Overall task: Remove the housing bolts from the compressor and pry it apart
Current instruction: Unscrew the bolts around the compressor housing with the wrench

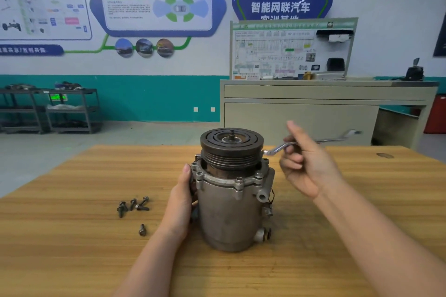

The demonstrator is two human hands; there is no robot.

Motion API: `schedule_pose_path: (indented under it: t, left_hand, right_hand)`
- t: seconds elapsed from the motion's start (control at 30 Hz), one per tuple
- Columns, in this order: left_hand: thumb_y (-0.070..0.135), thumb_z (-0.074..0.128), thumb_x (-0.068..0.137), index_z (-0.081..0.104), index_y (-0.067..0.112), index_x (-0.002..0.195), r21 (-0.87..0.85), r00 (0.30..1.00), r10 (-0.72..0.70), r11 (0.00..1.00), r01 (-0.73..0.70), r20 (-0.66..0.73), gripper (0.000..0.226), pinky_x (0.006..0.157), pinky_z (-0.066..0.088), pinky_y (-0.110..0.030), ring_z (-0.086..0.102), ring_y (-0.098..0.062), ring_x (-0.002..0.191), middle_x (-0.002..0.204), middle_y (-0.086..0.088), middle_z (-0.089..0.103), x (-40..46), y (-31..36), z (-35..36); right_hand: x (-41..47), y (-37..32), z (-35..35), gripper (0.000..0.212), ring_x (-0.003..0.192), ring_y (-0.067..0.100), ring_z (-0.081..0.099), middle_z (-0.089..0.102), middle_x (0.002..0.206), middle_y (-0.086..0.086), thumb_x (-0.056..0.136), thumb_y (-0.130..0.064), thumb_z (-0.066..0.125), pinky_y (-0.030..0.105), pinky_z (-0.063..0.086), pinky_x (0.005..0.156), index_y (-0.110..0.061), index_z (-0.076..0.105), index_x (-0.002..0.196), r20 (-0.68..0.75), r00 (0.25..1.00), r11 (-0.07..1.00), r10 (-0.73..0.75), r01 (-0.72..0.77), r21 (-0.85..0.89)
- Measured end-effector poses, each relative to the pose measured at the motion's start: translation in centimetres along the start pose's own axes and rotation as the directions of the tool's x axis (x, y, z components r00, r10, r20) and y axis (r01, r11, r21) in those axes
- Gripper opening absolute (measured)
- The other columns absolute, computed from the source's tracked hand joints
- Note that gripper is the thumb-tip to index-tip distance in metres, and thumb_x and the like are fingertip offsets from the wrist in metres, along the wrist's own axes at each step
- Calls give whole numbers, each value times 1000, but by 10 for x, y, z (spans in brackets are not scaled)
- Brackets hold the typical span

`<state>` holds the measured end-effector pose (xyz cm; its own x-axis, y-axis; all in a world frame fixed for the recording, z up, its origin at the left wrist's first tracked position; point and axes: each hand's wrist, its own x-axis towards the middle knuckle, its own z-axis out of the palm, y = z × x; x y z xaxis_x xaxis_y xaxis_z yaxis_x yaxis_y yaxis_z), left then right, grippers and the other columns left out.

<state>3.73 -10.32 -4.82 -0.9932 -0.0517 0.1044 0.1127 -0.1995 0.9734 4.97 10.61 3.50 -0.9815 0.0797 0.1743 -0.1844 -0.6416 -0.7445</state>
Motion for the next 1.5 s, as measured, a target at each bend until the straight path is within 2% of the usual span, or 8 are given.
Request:
schedule_pose_path:
  t: [0.27, 0.5, 0.57, 0.7, 0.87, 1.07, 1.3, 1.5]
  left_hand:
    - [74, 37, 71, 70, 26, 114, -12, 999, 26, 1000, -26, 25, 73, 108, 40, -48, 61, -21, 115, 113, 0, 72, 1, -1, -1]
    - [83, 39, 68, 69, 26, 116, 8, 1000, 23, 1000, -23, 1, 80, 78, 55, -36, 66, -24, 99, 110, -6, 73, 2, -4, -1]
    - [85, 41, 73, 67, 28, 119, 2, 1000, 30, 1000, -30, 6, 78, 93, 52, -48, 64, -27, 109, 114, -5, 72, 1, -2, 0]
    - [87, 38, 70, 68, 28, 117, 20, 1000, 27, 999, -27, 2, 81, 91, 53, -47, 65, -25, 108, 112, -2, 73, -3, 0, 1]
    - [80, 37, 66, 66, 25, 118, 17, 1000, 28, 999, -28, 9, 81, 58, 48, -25, 64, -23, 93, 112, -6, 72, -3, 2, 1]
    - [76, 40, 65, 72, 24, 111, -9, 1000, 27, 1000, -27, -9, 76, 105, 42, -49, 63, -26, 113, 110, -4, 73, 0, -1, 0]
    - [79, 36, 65, 72, 26, 110, 24, 1000, 24, 999, -24, -19, 78, 94, 46, -52, 61, -27, 111, 108, -7, 73, 0, 0, 1]
    - [71, 39, 69, 72, 21, 110, -19, 1000, 17, 1000, -18, -16, 72, 105, 44, -49, 65, -23, 109, 109, -4, 73, 0, 1, 3]
  right_hand:
    - [-40, 10, 5, 47, 31, 11, 43, 54, 42, 5, 90, -20, 65, 18, 32, 34, -16, 48, 47, 62, 847, 685, -529, 469, -558]
    - [-67, 26, 14, 44, 39, 6, 40, 42, 45, -4, 92, -23, 56, 20, 33, 39, -22, 38, 52, 426, 567, 150, -705, 706, -692]
    - [-72, 32, 12, 44, 43, -2, 33, 32, 48, -16, 91, -18, 54, 7, 24, 45, -35, 29, 59, 517, 487, 38, -704, 753, -657]
    - [-66, 37, -6, 36, 38, 0, 42, 50, 47, -1, 88, -31, 60, 11, 35, 41, -26, 49, 54, 252, 704, 478, -664, 659, -581]
    - [-24, 18, -14, 23, 28, 8, 39, 51, 44, 7, 73, -25, 68, 13, 28, 32, -14, 63, 54, 83, 995, 991, -53, 62, -116]
    - [4, 2, -5, 29, 24, 1, 34, 47, 40, 1, 72, -28, 67, 11, 24, 24, -9, 63, 50, 157, 943, 956, 294, -290, -53]
    - [-13, -2, -7, 32, 27, 7, 31, 46, 40, 3, 90, -19, 66, 12, 22, 32, -11, 50, 64, -213, 958, 976, -190, 162, -144]
    - [-45, 14, 10, 48, 31, 11, 42, 53, 41, 2, 92, -24, 63, 16, 32, 35, -17, 51, 46, 9, 855, 678, -518, 417, -606]
